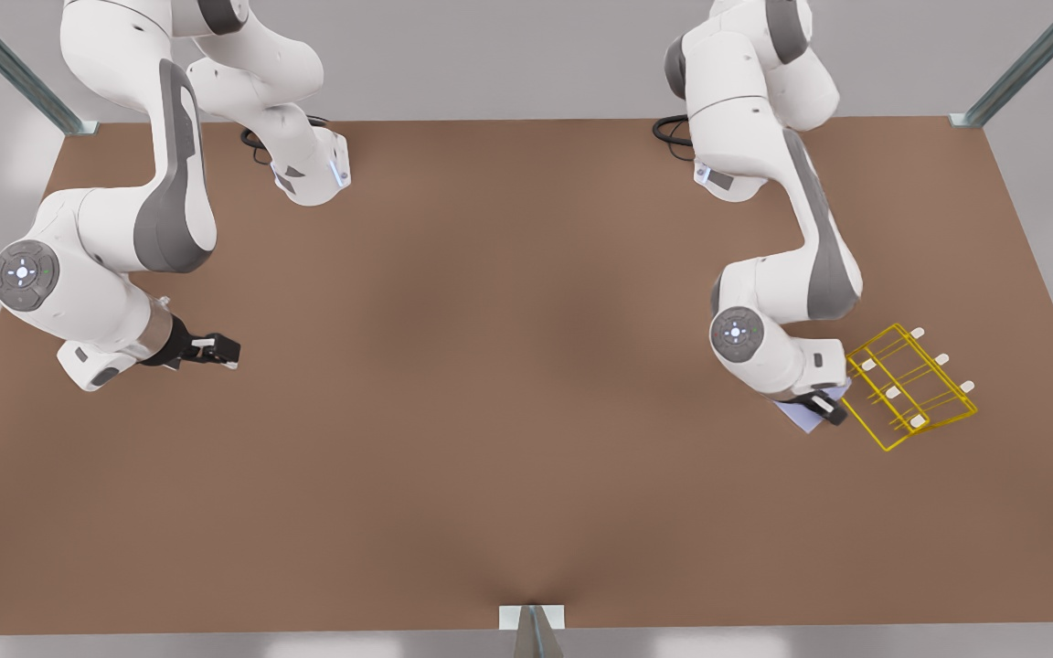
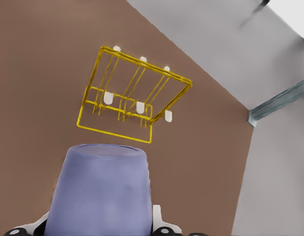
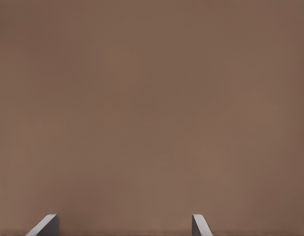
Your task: Place the cup on the cup holder
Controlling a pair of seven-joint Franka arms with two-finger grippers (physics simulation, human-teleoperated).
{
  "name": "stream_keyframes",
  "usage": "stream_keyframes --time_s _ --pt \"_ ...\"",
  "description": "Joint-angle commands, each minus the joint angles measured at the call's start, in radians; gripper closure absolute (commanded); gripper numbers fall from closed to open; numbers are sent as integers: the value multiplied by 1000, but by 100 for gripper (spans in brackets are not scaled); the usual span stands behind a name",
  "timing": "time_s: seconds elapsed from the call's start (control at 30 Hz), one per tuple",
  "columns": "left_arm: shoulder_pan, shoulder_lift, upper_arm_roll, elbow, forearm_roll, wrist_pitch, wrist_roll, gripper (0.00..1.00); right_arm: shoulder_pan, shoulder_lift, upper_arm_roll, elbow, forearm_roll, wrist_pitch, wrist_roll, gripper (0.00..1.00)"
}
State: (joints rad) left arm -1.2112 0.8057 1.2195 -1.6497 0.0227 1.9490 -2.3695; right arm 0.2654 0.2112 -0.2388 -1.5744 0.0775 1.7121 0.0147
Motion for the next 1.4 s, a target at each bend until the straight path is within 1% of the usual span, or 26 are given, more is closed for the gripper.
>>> stream_keyframes --time_s 0.0,0.03,0.07,0.1,0.13,0.17,0.2,0.27,0.37,0.47,0.6,0.73,0.83,1.0,1.1,1.3,1.37 --pt "-36 65 75 -1 39 -128 630 36 0 -1 -1 0 1 -8 -7 0" --pt "-44 110 74 -15 105 -128 639 36 -2 -1 -1 0 1 -8 -7 0" --pt "-62 124 74 -64 150 -105 642 36 -2 -1 -1 0 1 -8 -7 0" --pt "-77 125 71 -131 243 -47 642 36 -2 -1 -1 0 1 -8 -7 0" --pt "-77 141 72 -160 301 -12 641 36 -2 -1 -1 0 1 -8 -7 0" --pt "-88 159 75 -231 351 96 639 36 -3 -1 -1 0 1 -11 -7 0" --pt "-91 177 78 -288 385 154 635 36 -3 -1 -1 0 1 -16 -7 0" --pt "-110 220 106 -355 381 237 624 36 -5 -1 -1 0 1 -16 -7 0" --pt "-122 250 106 -423 375 337 612 36 -5 -1 -1 -1 1 -16 -7 0" --pt "-117 279 127 -436 384 384 613 36 -5 -1 -1 0 1 -16 -7 0" --pt "-93 368 124 -446 361 432 609 36 -3 -1 -1 0 1 -16 -5 0" --pt "-41 368 127 -443 368 472 609 36 -5 -1 -1 0 1 -16 -5 0" --pt "-33 369 127 -443 365 476 610 36 -5 -1 -1 0 1 -20 -5 0" --pt "-53 377 126 -446 350 475 592 36 -5 -1 -1 0 1 -25 -7 0" --pt "-97 380 126 -484 344 467 584 36 -5 -1 -1 0 1 -25 -7 0" --pt "-117 380 127 -527 342 476 586 36 -5 -1 -1 0 1 -25 -7 0" --pt "-145 380 127 -558 336 476 586 36 -5 -1 -1 0 -1 -25 -7 0"
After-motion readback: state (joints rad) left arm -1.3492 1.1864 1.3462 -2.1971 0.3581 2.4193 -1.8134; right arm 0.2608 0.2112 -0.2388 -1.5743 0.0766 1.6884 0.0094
